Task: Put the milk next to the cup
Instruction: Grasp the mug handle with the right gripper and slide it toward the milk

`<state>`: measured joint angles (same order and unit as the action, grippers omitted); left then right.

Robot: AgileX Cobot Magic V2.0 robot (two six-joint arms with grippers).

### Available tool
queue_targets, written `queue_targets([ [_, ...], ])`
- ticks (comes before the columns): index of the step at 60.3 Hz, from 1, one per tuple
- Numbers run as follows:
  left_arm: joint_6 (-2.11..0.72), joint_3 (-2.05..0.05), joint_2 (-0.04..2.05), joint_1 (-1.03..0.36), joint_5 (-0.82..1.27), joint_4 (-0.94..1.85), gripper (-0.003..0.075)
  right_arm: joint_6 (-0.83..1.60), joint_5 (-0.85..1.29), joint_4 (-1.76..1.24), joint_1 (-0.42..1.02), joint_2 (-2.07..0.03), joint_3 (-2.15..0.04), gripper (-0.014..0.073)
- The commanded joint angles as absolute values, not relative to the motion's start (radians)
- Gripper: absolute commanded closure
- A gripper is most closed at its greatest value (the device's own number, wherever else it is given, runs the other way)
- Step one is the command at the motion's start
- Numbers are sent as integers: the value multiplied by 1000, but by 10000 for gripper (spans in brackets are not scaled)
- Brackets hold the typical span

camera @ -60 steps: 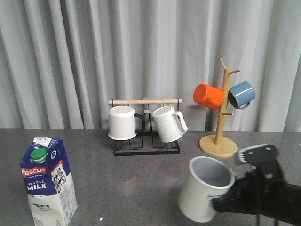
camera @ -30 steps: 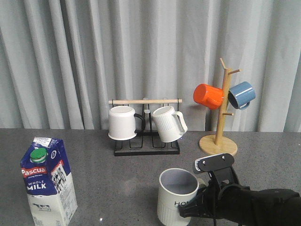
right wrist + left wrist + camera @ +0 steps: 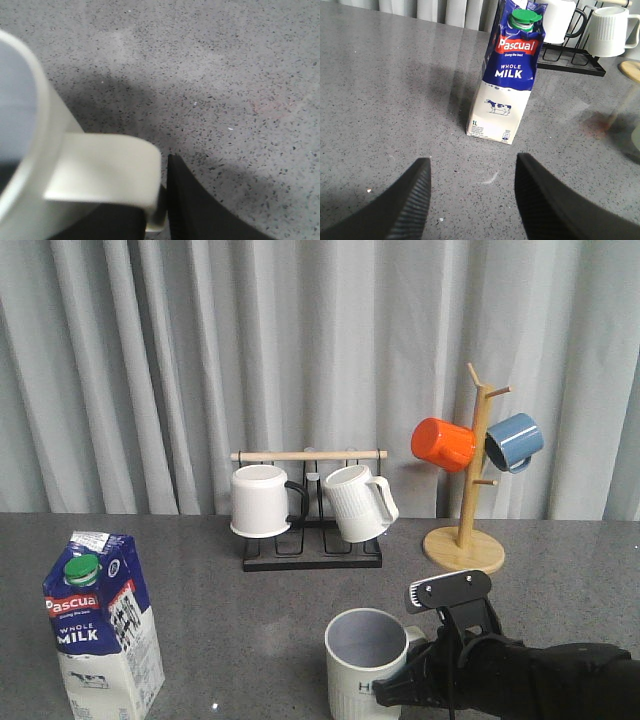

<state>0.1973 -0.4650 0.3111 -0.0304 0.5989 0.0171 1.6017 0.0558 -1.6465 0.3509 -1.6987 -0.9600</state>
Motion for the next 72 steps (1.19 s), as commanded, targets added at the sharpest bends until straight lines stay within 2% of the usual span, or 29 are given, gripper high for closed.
queue_targets([
  [1,198,-494,327,-31,539,25,343,1597,86,-1655,351,-1667,-991,472],
  [27,198,-494,327,-31,541,25,343,1566,121,-1654,351,-1667,-991,329],
  [43,198,-494,327,-31,541,25,343,1481,155,-1576,351,-1667,-990,319],
  [72,198,-494,327,-31,564,25,343,931,281,-976,350,-1611,-987,319],
])
